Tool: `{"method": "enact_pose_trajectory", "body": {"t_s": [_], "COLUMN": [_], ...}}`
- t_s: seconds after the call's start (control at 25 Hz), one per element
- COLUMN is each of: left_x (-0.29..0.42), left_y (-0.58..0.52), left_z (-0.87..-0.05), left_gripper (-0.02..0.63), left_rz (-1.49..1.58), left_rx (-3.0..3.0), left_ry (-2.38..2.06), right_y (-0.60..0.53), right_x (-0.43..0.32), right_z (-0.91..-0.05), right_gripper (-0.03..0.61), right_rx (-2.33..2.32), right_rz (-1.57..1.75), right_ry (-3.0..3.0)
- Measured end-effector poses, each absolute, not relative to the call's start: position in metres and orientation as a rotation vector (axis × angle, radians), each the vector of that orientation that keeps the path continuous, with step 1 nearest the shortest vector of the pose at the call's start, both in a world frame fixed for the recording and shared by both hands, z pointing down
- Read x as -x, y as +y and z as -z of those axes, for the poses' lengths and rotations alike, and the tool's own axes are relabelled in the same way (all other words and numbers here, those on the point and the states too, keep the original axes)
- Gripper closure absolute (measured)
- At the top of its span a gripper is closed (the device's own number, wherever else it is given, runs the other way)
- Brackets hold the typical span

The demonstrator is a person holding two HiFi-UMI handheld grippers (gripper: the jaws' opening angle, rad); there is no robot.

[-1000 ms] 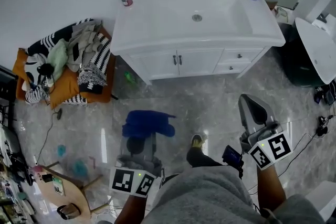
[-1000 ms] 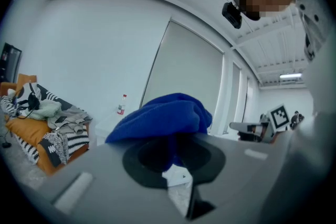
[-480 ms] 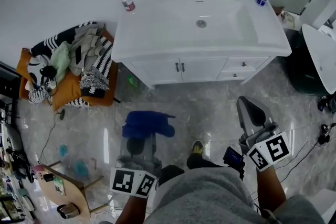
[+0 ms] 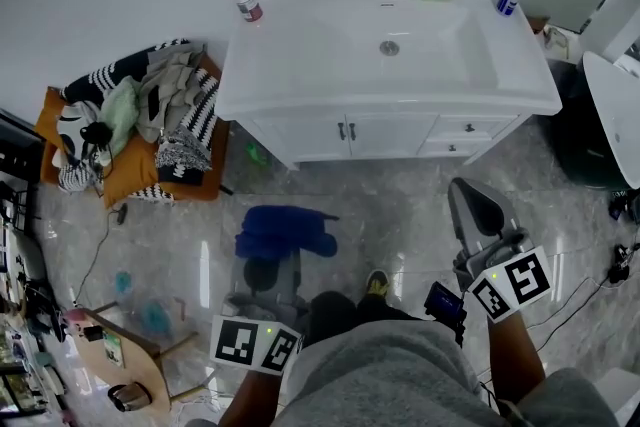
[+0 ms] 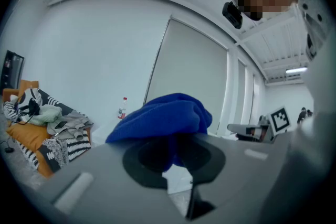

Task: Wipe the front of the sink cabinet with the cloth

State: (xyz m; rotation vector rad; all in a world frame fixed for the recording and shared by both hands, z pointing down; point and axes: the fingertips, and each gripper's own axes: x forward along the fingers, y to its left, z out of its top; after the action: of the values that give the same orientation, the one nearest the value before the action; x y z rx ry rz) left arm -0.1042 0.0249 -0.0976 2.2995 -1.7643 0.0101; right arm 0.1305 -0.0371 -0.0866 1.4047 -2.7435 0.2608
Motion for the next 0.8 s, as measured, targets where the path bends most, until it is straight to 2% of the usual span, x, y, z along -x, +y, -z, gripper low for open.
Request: {"method": "enact_pose_trajectory", "body": {"t_s": [0.48,0.8], "left_x": [0.113,0.143], "left_y": [0.017,0.018], "left_z": [0.086,0.084], "left_gripper": [0.566,0.566], "left_rz": [-0.009,0.001], "left_rx": [-2.351,-2.379], "left_ry": [-1.633,-1.595], "right_y": [-0.035,-0.032], "right_x": [-0.103,-0.079], "right_z": [0.095,0.111], "right_gripper": [0.578,0.579], "right_rx": [-1.423,-1.462], "right_rz": [-0.186,-0.112], "right_ry": [-2.707,-2.677]}}
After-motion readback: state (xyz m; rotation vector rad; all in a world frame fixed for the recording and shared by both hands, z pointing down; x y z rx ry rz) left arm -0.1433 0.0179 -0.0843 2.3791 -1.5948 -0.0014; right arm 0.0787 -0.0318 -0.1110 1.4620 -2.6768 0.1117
